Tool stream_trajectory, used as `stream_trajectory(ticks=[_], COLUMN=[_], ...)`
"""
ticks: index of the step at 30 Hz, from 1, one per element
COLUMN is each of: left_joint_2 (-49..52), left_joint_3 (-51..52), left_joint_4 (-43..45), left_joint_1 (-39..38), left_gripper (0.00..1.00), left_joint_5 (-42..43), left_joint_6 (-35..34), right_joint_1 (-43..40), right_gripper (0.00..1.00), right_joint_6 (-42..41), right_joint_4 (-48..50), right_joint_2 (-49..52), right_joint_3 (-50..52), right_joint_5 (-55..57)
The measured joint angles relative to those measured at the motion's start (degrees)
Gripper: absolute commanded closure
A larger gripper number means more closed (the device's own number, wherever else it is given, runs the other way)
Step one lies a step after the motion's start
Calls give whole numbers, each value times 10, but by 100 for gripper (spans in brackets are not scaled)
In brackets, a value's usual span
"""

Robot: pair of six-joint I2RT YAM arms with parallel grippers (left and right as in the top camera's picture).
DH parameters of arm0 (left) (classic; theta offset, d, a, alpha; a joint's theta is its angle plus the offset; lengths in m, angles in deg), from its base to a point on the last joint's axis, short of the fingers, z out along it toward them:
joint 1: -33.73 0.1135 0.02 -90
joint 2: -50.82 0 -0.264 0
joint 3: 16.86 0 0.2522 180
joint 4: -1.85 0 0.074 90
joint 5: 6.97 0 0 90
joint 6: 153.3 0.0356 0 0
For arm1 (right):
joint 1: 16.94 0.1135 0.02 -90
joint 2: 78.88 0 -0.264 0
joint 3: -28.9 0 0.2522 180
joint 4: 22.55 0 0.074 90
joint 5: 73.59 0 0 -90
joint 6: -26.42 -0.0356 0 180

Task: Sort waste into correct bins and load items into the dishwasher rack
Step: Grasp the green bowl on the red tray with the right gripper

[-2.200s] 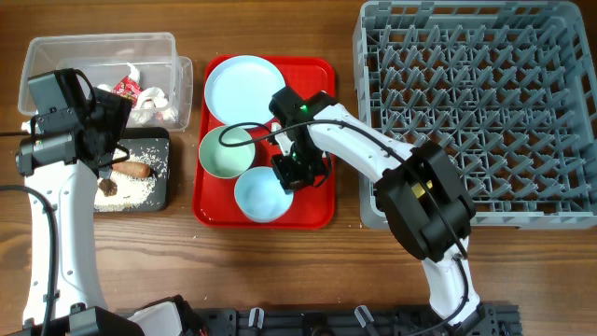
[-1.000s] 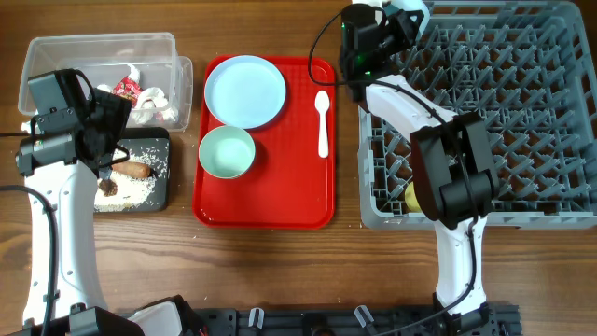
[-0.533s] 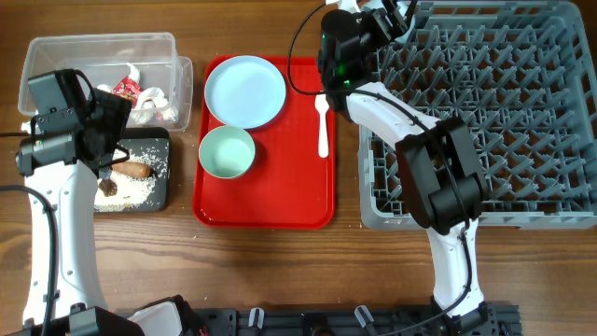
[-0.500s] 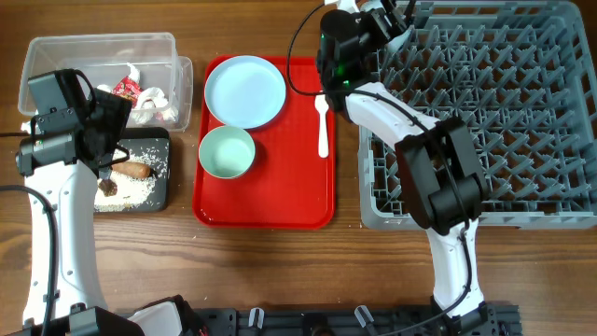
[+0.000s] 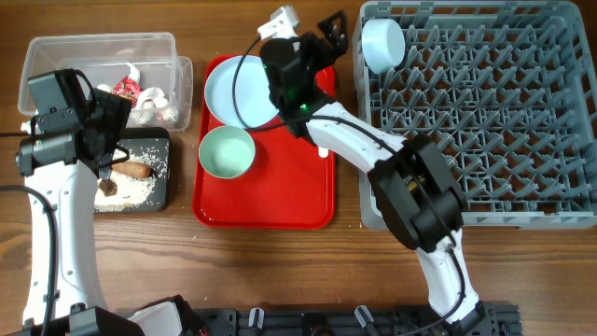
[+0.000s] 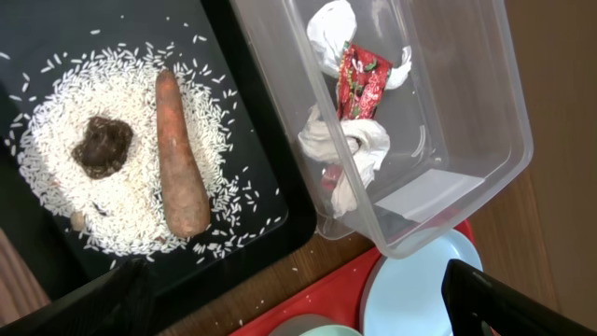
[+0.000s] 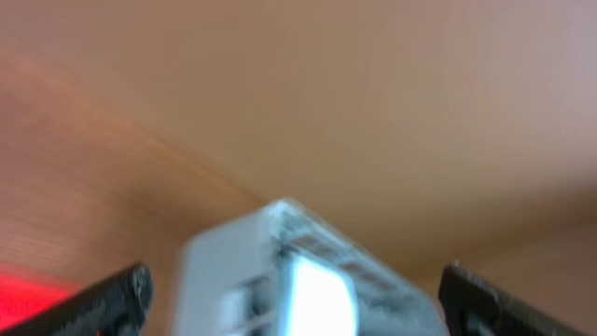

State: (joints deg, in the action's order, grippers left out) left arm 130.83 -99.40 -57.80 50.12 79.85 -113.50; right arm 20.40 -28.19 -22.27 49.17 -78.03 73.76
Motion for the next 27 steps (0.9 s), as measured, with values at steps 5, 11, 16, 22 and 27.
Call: stream_trajectory(ticks=[5,11,16,22,27], left_joint_2=[0,0,0,0,0], left_joint_3=[0,0,0,0,0], left_joint_4=[1,0,0,0,0], left_joint_1=[0,0,0,0,0], left_gripper=[0,0,0,0,0], left_joint_5=[0,0,0,0,0], left_joint_6=[0,0,0,0,0], right_joint_1=[-14,-7,-1,50,45], right_gripper=[0,1,23,69,96], right_joint_6=[-282,-469,-684,-732,-750], right_joint_4=[-225,-438,-479,-475,-476], right_joint_2=[-106,-175,-126,-24,-19], right_joint_3=[1,-3,-3,-3,-3], right_joint_5=[-341,-728,-732,-710,-707])
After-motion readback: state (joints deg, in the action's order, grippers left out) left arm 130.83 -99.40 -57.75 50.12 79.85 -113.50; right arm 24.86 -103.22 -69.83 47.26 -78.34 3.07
